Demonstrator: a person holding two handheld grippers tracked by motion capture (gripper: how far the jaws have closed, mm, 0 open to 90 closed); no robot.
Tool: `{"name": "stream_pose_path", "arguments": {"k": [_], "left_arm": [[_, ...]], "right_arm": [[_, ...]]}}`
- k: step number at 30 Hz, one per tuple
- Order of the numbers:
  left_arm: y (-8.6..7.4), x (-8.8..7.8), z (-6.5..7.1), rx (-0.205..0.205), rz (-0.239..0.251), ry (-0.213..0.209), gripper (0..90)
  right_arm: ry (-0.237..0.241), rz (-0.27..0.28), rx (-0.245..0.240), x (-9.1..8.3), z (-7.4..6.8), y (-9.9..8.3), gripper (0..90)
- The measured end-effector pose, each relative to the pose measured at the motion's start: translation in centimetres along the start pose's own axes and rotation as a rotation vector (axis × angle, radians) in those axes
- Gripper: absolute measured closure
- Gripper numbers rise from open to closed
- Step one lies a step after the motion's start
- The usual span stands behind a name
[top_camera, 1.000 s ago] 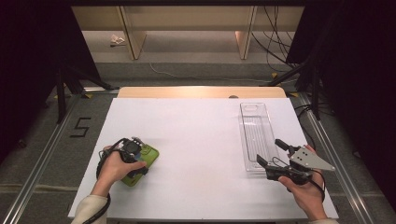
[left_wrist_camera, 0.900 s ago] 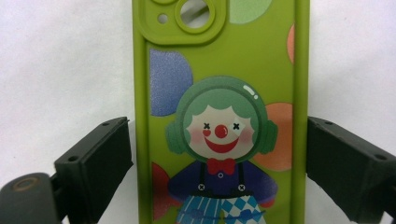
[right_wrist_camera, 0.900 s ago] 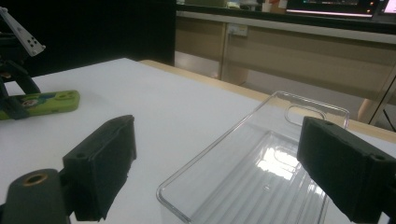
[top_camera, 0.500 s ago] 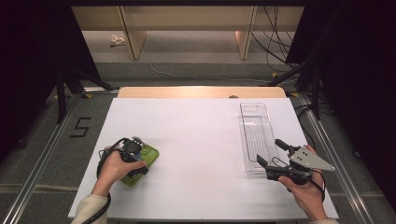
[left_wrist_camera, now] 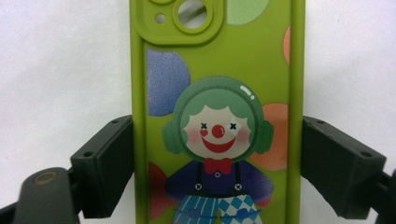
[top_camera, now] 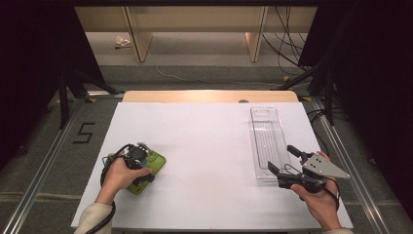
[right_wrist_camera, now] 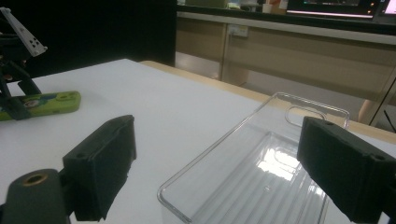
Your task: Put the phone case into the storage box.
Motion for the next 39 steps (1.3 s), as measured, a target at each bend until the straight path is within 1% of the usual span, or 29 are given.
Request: {"name": "stream_pose_path", "arguments": {"k": [10, 15, 17, 19, 20, 21, 22, 23, 24, 27, 28, 29, 31, 33, 39], "left_arm": [[0.0, -0.1, 0.1, 0.001, 0.004, -0.003, 15.9], [-0.1, -0.2, 0.2, 0.014, 0.005, -0.01, 16.0], [-0.1, -0.2, 0.3, 0.013, 0.008, -0.017, 16.0], [0.0, -0.3, 0.4, 0.008, 0.02, -0.02, 16.0], [0.0, -0.4, 0.3, 0.015, 0.024, -0.018, 16.0], [0.1, -0.5, 0.4, 0.006, 0.031, -0.018, 16.0], [0.2, -0.7, 0.3, 0.013, 0.036, -0.018, 16.0], [0.2, -0.8, 0.4, 0.007, 0.041, -0.021, 16.0], [0.3, -0.9, 0.4, 0.015, 0.045, -0.023, 16.0], [0.5, -1.3, 0.5, 0.017, 0.062, -0.027, 16.1], [0.5, -1.4, 0.6, 0.007, 0.07, -0.033, 16.1], [0.5, -1.4, 0.6, 0.007, 0.07, -0.033, 16.1], [0.8, -1.7, 0.7, 0.011, 0.095, -0.034, 16.1], [1.0, -2.0, 0.7, 0.015, 0.108, -0.033, 16.1], [1.7, -2.8, 0.9, -0.015, 0.175, -0.039, 16.1]], "right_arm": [[0.0, 0.0, 0.0, 0.0, 0.0, 0.0, 12.6], [-0.002, 0.001, 0.0, 0.0, 0.0, 0.0, 12.6], [-0.001, 0.001, -0.001, 0.0, 0.0, 0.0, 12.5], [-0.002, 0.001, -0.001, 0.0, 0.0, 0.0, 12.5], [-0.002, 0.001, 0.0, 0.0, 0.0, 0.0, 12.5], [-0.003, 0.0, 0.0, 0.0, 0.0, 0.0, 12.5], [-0.004, 0.0, 0.0, 0.0, 0.1, 0.0, 12.5], [-0.004, 0.0, 0.0, 0.0, 0.1, 0.0, 12.5], [-0.003, 0.001, 0.0, 0.0, 0.0, 0.0, 12.6], [-0.003, 0.001, 0.001, 0.0, 0.0, 0.1, 12.6], [-0.003, 0.001, 0.001, 0.0, 0.0, 0.1, 12.5], [-0.002, 0.003, -0.001, 0.0, 0.0, 0.1, 12.5], [-0.002, 0.002, 0.0, 0.0, 0.0, 0.1, 12.5], [-0.003, 0.002, 0.001, 0.0, 0.0, 0.1, 12.5], [0.0, 0.005, 0.004, 0.0, 0.0, 0.1, 12.4]]}}
Point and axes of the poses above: each handheld gripper's, and its own axes: x roughly forward along the jaws, y roughly out of its top, z roughly to its right, the point moved 8 cm from there along x, roughly forward along the jaws, and after that the axes turned 11 degrees about y, right-handed, at the moved point
